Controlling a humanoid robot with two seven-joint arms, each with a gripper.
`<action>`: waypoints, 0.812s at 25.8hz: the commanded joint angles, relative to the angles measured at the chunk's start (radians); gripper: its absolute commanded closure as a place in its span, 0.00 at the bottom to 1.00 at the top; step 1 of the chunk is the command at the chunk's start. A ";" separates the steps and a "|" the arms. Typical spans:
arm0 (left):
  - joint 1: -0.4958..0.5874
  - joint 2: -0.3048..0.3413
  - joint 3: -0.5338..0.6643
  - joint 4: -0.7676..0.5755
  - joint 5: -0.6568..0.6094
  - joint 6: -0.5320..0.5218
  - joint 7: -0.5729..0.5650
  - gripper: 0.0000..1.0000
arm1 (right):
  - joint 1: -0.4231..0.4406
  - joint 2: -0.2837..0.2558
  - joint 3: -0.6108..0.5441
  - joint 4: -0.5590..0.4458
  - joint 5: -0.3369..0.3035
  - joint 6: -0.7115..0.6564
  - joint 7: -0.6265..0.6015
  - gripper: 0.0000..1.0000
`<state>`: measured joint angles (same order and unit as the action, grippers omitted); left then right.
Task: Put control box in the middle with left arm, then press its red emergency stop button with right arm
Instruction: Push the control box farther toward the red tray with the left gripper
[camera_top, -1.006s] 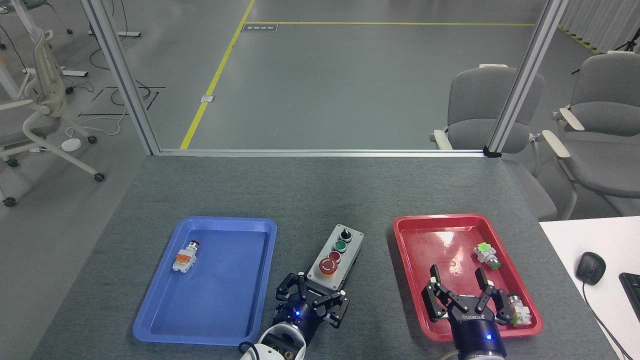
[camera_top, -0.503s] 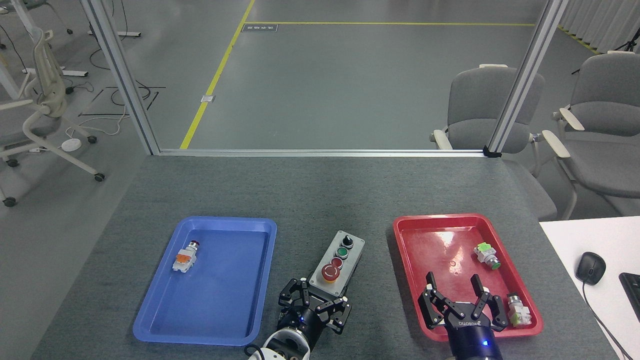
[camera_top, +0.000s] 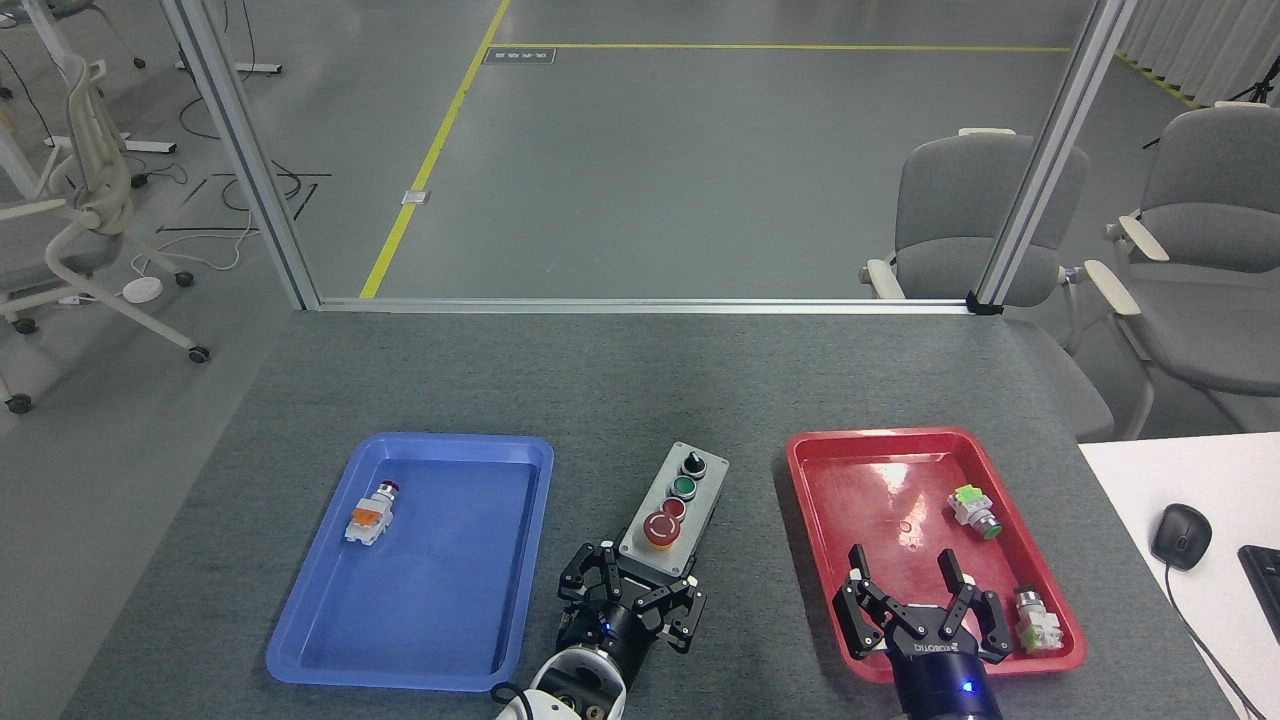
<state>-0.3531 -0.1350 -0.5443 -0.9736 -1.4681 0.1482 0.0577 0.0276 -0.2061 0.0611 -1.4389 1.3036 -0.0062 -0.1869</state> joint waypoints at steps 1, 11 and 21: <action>0.008 0.000 -0.002 -0.034 0.000 0.005 0.002 0.18 | 0.000 -0.001 0.000 0.000 0.000 -0.001 0.000 0.04; 0.060 0.000 -0.103 -0.080 0.002 0.033 -0.012 0.18 | 0.000 -0.001 0.009 0.002 0.000 -0.001 0.000 0.04; 0.060 -0.003 -0.121 -0.085 0.046 0.047 -0.012 0.10 | 0.000 0.001 0.020 0.003 -0.001 0.000 0.000 0.04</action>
<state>-0.2932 -0.1365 -0.6642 -1.0578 -1.4294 0.1931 0.0466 0.0276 -0.2058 0.0782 -1.4359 1.3025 -0.0067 -0.1843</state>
